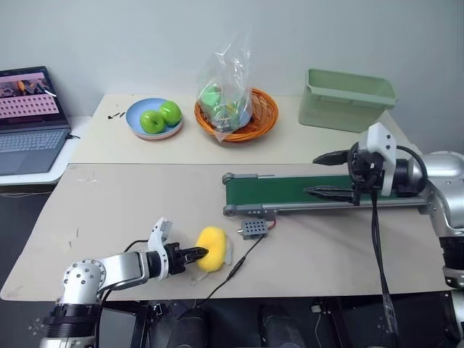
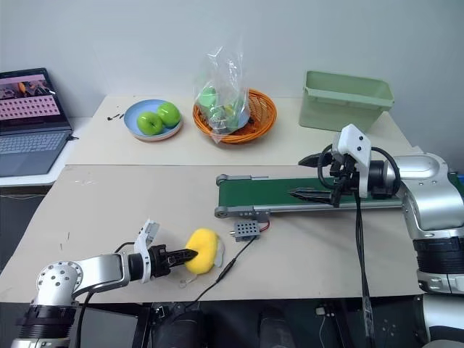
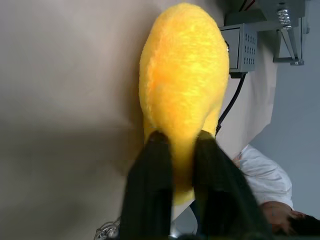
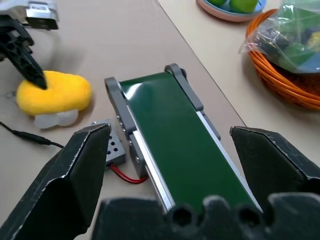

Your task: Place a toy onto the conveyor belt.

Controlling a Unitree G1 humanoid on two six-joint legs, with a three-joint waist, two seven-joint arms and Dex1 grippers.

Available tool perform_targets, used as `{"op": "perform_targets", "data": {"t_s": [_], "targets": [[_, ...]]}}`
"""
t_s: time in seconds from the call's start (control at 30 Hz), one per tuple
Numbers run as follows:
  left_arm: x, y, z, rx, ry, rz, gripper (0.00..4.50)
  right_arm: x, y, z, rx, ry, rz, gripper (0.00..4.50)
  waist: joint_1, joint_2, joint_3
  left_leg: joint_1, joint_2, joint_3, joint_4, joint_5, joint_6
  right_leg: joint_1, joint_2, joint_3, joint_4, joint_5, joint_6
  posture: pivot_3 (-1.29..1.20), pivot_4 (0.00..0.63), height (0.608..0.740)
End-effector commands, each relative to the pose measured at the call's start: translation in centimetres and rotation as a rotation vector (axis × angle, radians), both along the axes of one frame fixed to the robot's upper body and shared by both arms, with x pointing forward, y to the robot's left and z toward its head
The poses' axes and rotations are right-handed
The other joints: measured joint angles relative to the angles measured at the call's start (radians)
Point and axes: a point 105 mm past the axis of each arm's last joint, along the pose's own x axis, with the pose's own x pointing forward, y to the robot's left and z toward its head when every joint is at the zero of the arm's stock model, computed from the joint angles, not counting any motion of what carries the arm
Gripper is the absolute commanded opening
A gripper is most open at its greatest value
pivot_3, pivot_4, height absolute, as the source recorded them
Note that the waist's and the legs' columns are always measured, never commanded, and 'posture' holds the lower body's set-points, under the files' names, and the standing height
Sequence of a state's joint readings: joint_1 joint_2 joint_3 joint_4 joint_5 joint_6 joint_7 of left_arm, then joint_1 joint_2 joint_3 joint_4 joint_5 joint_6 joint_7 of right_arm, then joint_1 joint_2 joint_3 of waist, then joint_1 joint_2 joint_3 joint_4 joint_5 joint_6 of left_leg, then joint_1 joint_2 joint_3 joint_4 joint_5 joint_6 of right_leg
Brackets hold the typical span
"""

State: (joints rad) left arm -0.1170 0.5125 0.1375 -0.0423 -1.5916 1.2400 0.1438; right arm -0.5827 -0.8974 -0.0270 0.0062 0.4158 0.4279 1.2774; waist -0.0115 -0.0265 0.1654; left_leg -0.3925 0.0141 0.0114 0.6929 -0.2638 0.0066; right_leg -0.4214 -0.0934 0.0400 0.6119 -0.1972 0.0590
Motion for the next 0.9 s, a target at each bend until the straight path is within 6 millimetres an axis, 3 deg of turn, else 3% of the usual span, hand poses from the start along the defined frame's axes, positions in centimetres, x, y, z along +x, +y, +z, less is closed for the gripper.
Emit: {"op": "perform_targets", "data": {"t_s": [0.03,0.17,0.33,0.47,0.53,0.67,0.9], "targets": [[1.0,0.2,1.0,-0.031,-0.041,0.042,0.01,-1.0,0.4,1.7,-0.007,-0.021,0.064,4.5,0.0,0.0,0.0,0.0,0.0,0.0,0.0,0.0,0.0,0.0,0.0,0.0,0.0,0.0,0.0,0.0,0.15,0.74],[1.4,0.3,2.1,-0.063,-0.074,0.063,0.01,-1.6,1.0,2.1,0.009,0.002,0.124,4.5,0.0,0.0,0.0,0.0,0.0,0.0,0.0,0.0,0.0,0.0,0.0,0.0,0.0,0.0,0.0,0.0,0.15,0.74],[1.5,0.0,4.8,-0.046,-0.215,0.003,0.01,-1.9,1.3,2.6,0.014,0.015,0.16,4.5,-0.001,0.0,0.0,0.0,0.0,0.0,0.0,0.0,0.0,0.0,0.0,0.0,0.0,0.0,0.0,0.0,0.15,0.74],[3.0,0.0,10.3,0.013,-0.512,-0.027,0.01,-1.6,0.9,2.7,0.001,0.012,0.156,4.5,0.002,0.0,0.0,-0.002,0.0,0.0,0.0,0.0,0.0,-0.001,0.0,0.0,-0.001,0.0,0.0,0.0,0.15,0.74],[3.8,-0.3,12.2,0.147,-0.672,-0.07,0.01,-1.4,0.8,2.6,-0.001,0.011,0.155,4.5,0.006,0.0,0.0,-0.002,0.0,0.0,0.0,0.001,-0.001,-0.001,0.0,-0.001,-0.001,0.0,0.0,0.0,0.15,0.74],[4.7,-2.1,12.7,0.427,-0.878,-0.185,0.01,-0.3,0.7,2.9,0.013,-0.02,0.118,4.5,0.005,0.0,0.0,-0.002,-0.001,0.001,0.0,0.0,-0.001,0.0,0.0,0.0,-0.003,0.0,0.0,0.0,0.15,0.74],[7.5,-3.7,15.8,1.1,-1.614,-0.373,0.01,-0.1,0.6,2.7,0.006,-0.032,0.111,4.5,0.006,-0.001,0.001,-0.006,0.0,0.001,-0.001,0.001,-0.001,-0.004,0.001,-0.001,-0.003,0.0,0.0,0.0,0.15,0.74]]}}
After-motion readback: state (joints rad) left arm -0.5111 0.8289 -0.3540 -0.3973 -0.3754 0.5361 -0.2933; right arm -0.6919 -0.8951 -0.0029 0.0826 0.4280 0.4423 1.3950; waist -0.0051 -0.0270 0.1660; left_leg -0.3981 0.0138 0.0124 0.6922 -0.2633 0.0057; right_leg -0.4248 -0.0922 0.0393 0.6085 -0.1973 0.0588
